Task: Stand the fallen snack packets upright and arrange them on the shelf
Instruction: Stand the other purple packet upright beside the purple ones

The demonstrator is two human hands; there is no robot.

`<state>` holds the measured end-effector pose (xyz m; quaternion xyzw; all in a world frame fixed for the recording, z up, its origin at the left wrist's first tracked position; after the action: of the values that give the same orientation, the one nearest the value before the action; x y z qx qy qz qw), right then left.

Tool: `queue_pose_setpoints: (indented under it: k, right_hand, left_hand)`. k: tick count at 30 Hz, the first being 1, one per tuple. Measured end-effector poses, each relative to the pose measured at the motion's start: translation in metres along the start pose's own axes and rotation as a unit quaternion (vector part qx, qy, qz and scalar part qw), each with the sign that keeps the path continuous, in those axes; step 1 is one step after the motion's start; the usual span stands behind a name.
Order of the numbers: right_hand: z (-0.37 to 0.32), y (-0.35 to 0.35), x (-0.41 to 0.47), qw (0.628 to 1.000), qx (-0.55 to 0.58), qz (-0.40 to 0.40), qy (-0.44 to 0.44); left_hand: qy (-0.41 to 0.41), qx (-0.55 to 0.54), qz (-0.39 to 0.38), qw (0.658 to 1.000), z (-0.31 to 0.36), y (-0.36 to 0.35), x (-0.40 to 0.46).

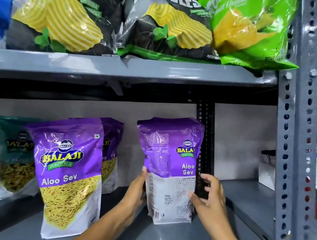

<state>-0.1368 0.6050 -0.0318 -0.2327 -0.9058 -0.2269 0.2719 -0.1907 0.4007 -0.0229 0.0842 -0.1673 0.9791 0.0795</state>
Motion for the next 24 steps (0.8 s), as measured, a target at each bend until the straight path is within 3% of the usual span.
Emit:
queue_pose_setpoints:
  k: [2,5,9,12,14,16,19,24]
  right_hand:
    - [-0.002,-0.005,-0.014,1.0,0.007,-0.016,0.011]
    - [-0.002,-0.018,-0.026,0.994,0.042,-0.101,-0.003]
    - [-0.004,-0.016,-0.016,0.976,0.07,-0.206,-0.023]
    - [-0.001,-0.011,-0.005,0.958,0.043,-0.281,-0.015]
    - [0.003,-0.006,0.001,0.966,0.003,-0.259,-0.011]
    - [0.01,-0.003,0.003,0.97,0.024,-0.241,-0.031]
    - [0.02,-0.002,0.006,0.955,0.156,-0.241,-0.077]
    - [0.024,0.007,0.009,0.969,0.158,-0.143,-0.128]
  left_hand:
    - [0.036,-0.035,0.014,0.999,-0.003,0.001,0.002]
    - [0.052,-0.031,-0.006,0.998,-0.012,-0.005,-0.005]
    - [-0.027,0.037,0.046,0.998,-0.014,-0.007,-0.025]
    - [-0.093,0.111,0.009,0.989,-0.013,-0.008,-0.034]
    - [-0.123,0.166,0.0,0.978,-0.013,-0.006,-0.031]
    - [-0.121,0.156,0.033,0.98,-0.012,0.0,-0.023]
    - [-0.074,0.135,0.039,0.987,-0.013,0.003,-0.006]
    - [0.019,0.132,-0.022,0.991,-0.026,-0.002,0.005]
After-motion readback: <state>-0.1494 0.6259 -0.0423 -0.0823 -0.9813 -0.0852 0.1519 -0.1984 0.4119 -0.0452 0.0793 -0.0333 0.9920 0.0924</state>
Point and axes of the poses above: each hand's wrist, its own x-axis towards the middle knuckle, its own y-axis out of the back of the hand, z = x × y, the point moved 4 cm from there along x, towards the middle knuckle, and after that the axes turned 11 degrees about -x, right-handed, at the moved point
